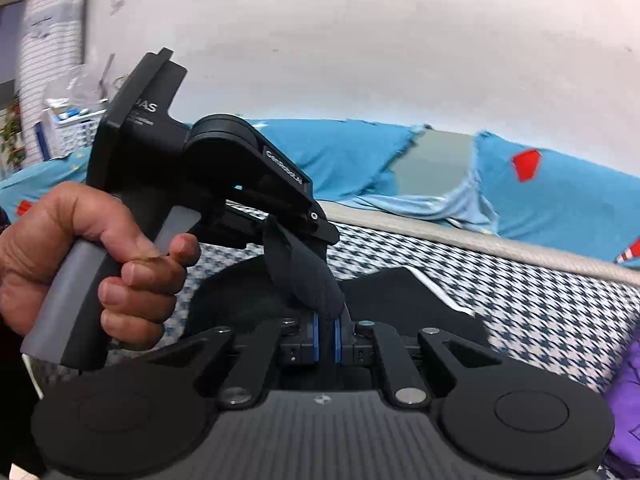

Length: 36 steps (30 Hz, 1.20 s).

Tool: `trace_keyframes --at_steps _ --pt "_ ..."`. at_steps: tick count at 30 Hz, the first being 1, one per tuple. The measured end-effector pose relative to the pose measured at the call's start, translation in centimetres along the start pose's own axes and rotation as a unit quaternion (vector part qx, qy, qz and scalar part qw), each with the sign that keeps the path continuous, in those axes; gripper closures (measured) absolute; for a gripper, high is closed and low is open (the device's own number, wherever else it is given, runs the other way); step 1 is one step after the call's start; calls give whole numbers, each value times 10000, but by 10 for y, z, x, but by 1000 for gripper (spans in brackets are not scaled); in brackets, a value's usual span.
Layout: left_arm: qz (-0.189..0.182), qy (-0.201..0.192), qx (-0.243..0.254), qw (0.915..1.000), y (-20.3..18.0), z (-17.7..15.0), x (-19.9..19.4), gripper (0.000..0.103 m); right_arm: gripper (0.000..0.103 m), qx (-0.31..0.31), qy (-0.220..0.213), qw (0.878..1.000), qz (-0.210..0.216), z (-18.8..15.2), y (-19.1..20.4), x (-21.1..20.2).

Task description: Fold clothes

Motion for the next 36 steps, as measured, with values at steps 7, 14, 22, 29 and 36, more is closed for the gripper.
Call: trace_keyframes --at_steps 7,14,22,29,36 --pt "-129 225 108 9996 -19 -4 41 94 95 359 195 9989 -235 -3 -43 12" --pt "-131 373 -68 9992 -13 -8 77 76 94 883 566 9940 -294 -11 -78 31" --pt "-202 210 -537 9981 3 -3 71 40 86 1271 626 9825 -1205 -15 -117 32" --pt "65 108 -660 9977 31 2 40 34 86 1561 410 9753 -1506 -3 -146 11" --pt "184 141 -579 9981 56 3 5 32 86 1440 614 9842 -822 -6 -128 5"
Point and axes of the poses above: each gripper's, at about its wrist camera, not at the fingertips, and x roughly the way its jaws point, y to its left, z to its top, the point moved 5 cm from there along x, roughly the way its jaws point, and after that the axes turned 2 degrees about -x, right-handed, at the moved point
